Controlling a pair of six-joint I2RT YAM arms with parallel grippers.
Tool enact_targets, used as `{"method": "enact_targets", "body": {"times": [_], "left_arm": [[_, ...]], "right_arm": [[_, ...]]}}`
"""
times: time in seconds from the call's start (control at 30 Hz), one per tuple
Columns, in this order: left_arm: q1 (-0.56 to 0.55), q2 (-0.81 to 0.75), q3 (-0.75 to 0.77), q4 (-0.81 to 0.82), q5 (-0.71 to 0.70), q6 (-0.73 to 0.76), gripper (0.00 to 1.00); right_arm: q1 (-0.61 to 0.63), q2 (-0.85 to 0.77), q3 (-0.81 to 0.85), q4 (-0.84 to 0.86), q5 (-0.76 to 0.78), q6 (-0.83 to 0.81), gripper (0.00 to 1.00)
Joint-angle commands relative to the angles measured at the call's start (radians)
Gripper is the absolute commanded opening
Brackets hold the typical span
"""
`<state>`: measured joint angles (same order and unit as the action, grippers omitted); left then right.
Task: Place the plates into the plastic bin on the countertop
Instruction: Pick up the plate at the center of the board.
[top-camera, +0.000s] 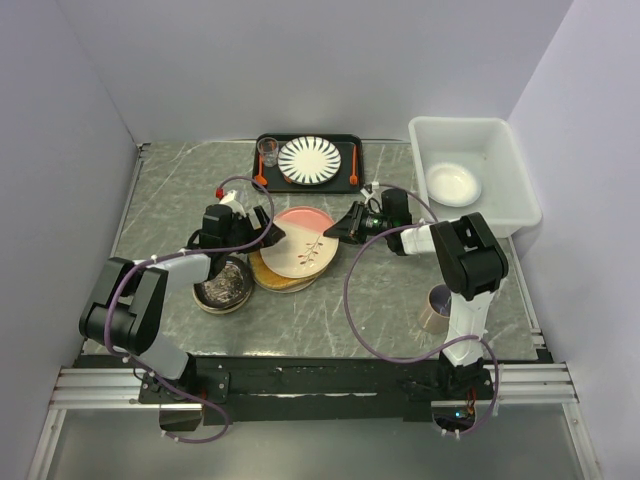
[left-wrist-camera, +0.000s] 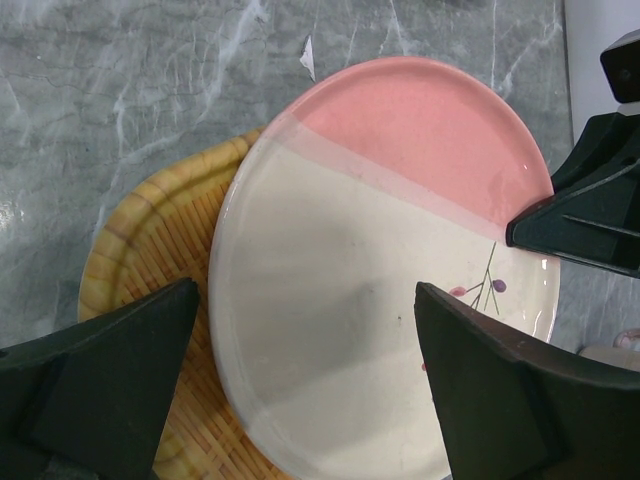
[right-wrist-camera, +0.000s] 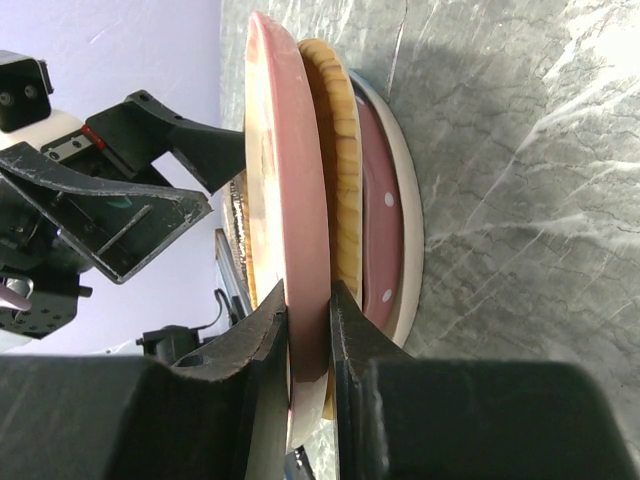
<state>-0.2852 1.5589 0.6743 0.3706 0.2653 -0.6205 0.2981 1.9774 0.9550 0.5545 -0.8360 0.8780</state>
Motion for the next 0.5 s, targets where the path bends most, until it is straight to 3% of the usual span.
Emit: {"method": "enact_targets", "body": {"times": [0.0,0.47], "left_arm": [[-0.002,-0.014,0.005,-0.076,-0.012,0.024,0.98],[-0.002,-0.137,-0.008,-0.058,0.015,0.021,0.99]], "right_arm": [[-0.01,-0.063,-0.016,-0.025,0.034,-0.053,0.0],[-0.01,-0.172,0.024,-0.136,0.064,-0.099,0.0]]}}
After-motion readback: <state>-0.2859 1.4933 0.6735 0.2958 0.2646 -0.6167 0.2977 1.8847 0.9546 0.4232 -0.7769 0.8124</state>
